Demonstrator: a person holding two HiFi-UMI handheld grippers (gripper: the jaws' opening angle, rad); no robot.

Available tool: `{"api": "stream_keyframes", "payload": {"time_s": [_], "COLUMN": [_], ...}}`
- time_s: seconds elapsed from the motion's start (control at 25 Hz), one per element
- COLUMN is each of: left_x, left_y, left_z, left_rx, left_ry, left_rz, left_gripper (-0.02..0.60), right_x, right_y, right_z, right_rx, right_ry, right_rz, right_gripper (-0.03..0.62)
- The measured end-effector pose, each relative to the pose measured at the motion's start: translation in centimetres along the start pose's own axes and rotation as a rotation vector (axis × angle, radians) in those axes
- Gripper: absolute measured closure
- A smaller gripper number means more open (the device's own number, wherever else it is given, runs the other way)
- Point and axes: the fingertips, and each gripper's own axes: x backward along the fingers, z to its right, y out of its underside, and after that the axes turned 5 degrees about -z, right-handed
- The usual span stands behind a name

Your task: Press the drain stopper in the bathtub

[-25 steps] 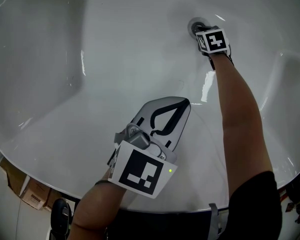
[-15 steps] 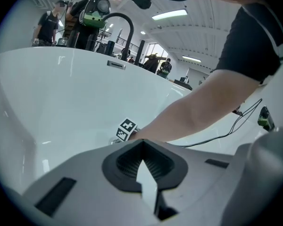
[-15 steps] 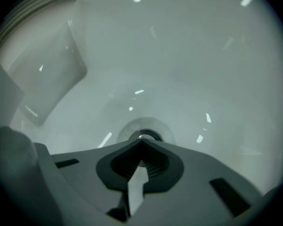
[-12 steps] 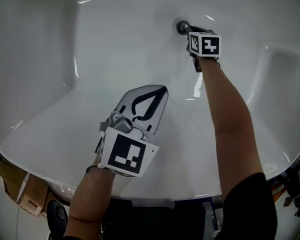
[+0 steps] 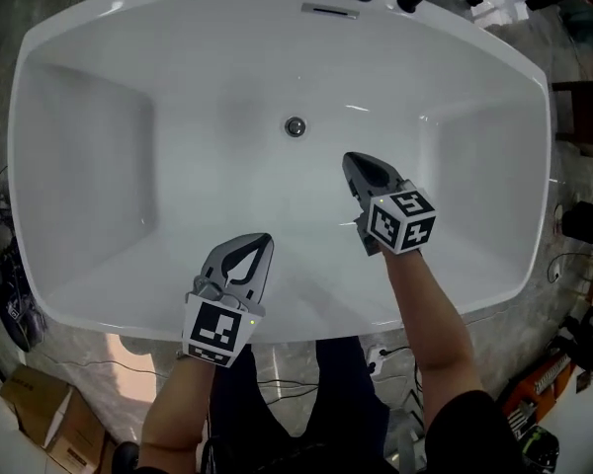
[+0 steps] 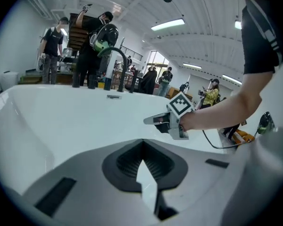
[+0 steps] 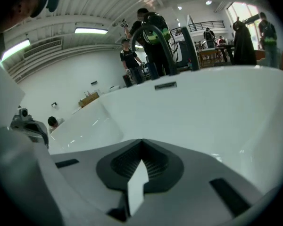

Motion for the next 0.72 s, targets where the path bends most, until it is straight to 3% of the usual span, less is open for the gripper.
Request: {"api": "stream_keyframes", "payload": {"time_s": [0.2, 0.4, 0.72], "left_x": [4.9, 9.8, 17.2], "left_y": [-4.4, -8.7, -13.6], "left_z": [1.8, 4.2, 6.3], "left_rx": [0.023, -0.06, -0.085], "left_ry": [0.009, 0.045, 0.024], "left_rz": [0.054, 0.1, 0.147], "left_gripper": [0.575, 0.575, 0.575], "right_x": [8.4, 15.1, 25.0], "right_y": [-3.9, -7.4, -12.0], "right_z": [-5.4, -11.4, -18.0], "right_rx": [-0.012, -0.004, 0.03], "right_ry": [-0.011, -0.053, -0.073], "right_rz": [0.083, 0.17, 0.307], "right_gripper": [0.583, 0.583, 0.583]}}
